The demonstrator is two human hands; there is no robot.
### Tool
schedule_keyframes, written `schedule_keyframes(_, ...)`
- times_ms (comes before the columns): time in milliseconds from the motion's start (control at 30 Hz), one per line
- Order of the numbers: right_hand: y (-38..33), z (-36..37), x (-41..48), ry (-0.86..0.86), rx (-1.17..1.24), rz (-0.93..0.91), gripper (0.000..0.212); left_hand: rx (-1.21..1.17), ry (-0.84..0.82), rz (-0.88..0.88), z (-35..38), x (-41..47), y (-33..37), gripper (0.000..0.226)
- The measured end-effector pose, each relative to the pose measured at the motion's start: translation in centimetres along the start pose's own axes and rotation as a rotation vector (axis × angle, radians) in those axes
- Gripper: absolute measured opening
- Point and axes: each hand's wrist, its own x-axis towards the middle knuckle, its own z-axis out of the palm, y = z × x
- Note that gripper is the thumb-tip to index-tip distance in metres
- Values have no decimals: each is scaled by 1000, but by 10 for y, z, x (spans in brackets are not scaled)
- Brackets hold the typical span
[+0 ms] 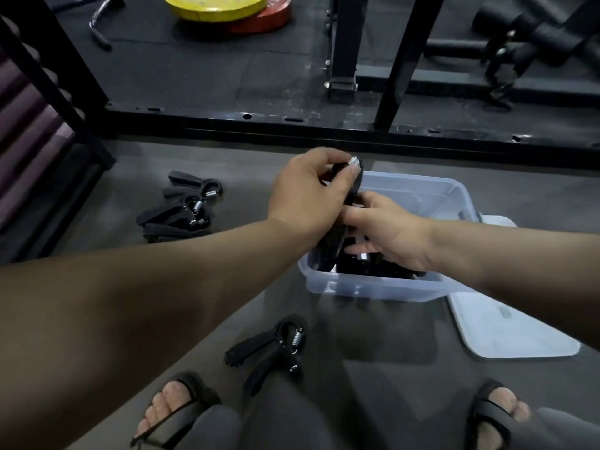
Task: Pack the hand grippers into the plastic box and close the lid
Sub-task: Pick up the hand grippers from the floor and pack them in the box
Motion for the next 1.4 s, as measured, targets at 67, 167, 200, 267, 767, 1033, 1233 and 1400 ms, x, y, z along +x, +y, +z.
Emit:
schedule_keyframes(67, 1, -9, -3, 13, 19, 39, 34, -64, -110, 2, 8, -1, 3, 20)
schedule_keyframes(167, 4, -35, 0, 157, 162, 121, 35, -13, -239, -109, 18, 1, -1, 31)
schedule_keyframes(200, 4, -46, 2, 256, 164, 137, 30, 46, -280, -156, 19, 1, -5, 34)
schedule_keyframes(267, 6, -71, 6, 485, 65, 160, 20, 228, -374, -180, 16, -1, -16, 35)
schedule_keyframes(767, 49, -121, 21, 345, -566, 556, 33, 810, -527, 228, -3, 11, -64, 32)
schedule_keyframes(1033, 75, -120, 39, 395, -689, 563, 33, 886, -634, 387, -3, 14, -86, 44)
schedule_keyframes(1233, 90, -118, 40, 385, -648, 593, 24, 854, -593, 442, -1, 13, -95, 39)
schedule_keyframes(1400, 88, -121, 40, 329, -637, 660, 25, 875, -520, 409, 10, 12, -94, 42)
